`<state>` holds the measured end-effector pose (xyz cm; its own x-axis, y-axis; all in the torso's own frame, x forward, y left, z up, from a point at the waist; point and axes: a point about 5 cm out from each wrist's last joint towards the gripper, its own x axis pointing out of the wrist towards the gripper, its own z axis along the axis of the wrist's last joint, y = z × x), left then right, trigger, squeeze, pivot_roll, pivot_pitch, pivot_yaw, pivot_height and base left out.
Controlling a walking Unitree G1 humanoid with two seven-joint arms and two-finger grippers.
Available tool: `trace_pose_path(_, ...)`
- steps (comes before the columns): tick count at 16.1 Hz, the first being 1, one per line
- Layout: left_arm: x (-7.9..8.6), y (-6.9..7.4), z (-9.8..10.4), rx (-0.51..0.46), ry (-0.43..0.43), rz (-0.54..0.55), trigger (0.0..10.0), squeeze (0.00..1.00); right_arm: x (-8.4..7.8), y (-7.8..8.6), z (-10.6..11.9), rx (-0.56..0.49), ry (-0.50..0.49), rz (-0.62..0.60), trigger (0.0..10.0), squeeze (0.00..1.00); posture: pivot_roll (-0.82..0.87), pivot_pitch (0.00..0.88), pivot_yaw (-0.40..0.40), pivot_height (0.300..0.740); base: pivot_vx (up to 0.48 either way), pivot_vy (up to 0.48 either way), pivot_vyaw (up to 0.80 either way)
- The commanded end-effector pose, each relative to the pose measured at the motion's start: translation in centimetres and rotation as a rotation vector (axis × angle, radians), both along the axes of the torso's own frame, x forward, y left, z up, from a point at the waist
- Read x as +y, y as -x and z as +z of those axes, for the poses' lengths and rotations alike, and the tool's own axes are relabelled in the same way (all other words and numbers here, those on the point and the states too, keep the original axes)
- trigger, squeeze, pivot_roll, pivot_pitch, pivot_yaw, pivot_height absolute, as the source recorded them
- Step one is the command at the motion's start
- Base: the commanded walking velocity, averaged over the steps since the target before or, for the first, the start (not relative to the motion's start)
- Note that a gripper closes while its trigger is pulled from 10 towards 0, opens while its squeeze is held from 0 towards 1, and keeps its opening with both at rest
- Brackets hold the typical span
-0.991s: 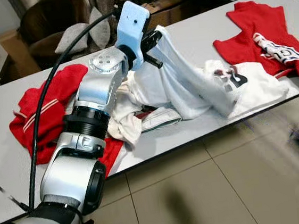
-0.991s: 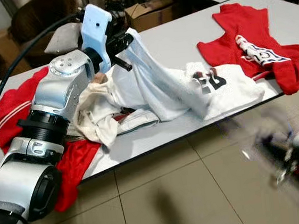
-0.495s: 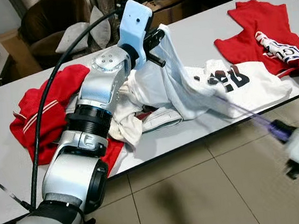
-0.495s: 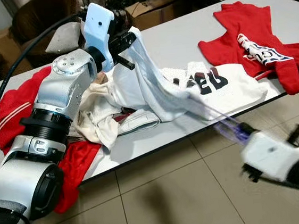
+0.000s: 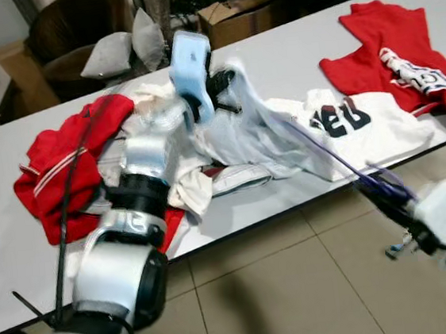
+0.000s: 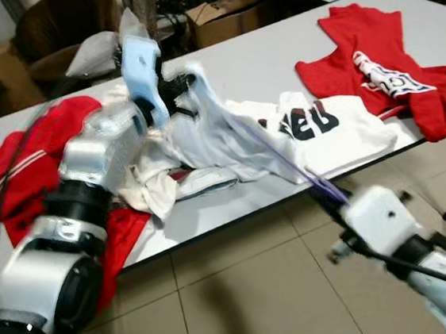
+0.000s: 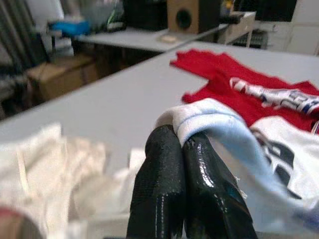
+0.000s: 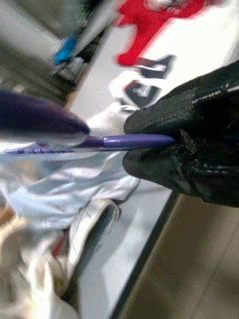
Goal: Hang hanger
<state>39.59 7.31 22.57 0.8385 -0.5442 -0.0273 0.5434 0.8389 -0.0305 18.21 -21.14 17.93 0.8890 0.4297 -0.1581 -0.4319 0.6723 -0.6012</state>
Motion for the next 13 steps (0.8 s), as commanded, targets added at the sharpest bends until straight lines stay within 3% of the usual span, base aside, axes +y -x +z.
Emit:
trace_pose_path(1,1.2,-0.2,-0.2,0.017,0.023,0.054,0.0,0.0,0.0,-0.1,-0.1,-0.043,0.153,0.017,10.0,0.0,0.0,0.0,0.134,0.74,0.0,0.0,0.0)
trace_pose_path(2,1.5,-0.2,-1.5,0.044,-0.001,0.076,0.0,0.0,0.2,0.3,-1.3,0.006,0.212,0.072,10.0,0.0,0.01,0.0,0.129,0.74,0.0,0.0,0.0)
trace_pose_path(5,1.4,0.2,-2.4,0.047,-0.021,0.078,0.0,0.0,0.8,0.8,-2.3,0.091,0.145,0.105,10.0,0.0,0.0,0.0,0.127,0.74,0.0,0.0,0.0)
trace_pose_path(6,1.0,0.6,-2.0,0.011,-0.023,0.057,0.0,0.0,1.0,0.8,-3.6,0.185,0.09,0.046,10.0,0.0,0.0,0.0,0.128,0.74,0.0,0.0,0.0)
trace_pose_path(7,0.8,0.9,-1.7,-0.001,-0.015,0.044,0.0,0.0,1.1,0.6,-4.2,0.196,0.081,0.01,10.0,0.0,0.0,0.0,0.128,0.74,0.0,0.0,0.0)
trace_pose_path(9,0.8,1.4,-1.5,-0.034,-0.048,0.038,0.0,0.0,1.7,-0.1,-4.1,0.167,-0.088,-0.088,10.0,0.0,0.0,0.0,0.128,0.74,0.0,0.0,0.0)
trace_pose_path(10,0.8,1.5,-1.6,-0.039,-0.053,0.039,0.0,0.0,1.9,-0.1,-4.1,0.17,-0.126,-0.091,10.0,0.0,0.0,0.0,0.128,0.74,0.0,0.0,0.0)
trace_pose_path(13,1.3,2.4,-1.9,-0.087,-0.132,0.066,0.0,0.0,2.7,-0.9,-3.7,0.182,-0.382,-0.172,10.0,0.0,0.01,0.0,0.125,0.74,0.0,0.0,0.0)
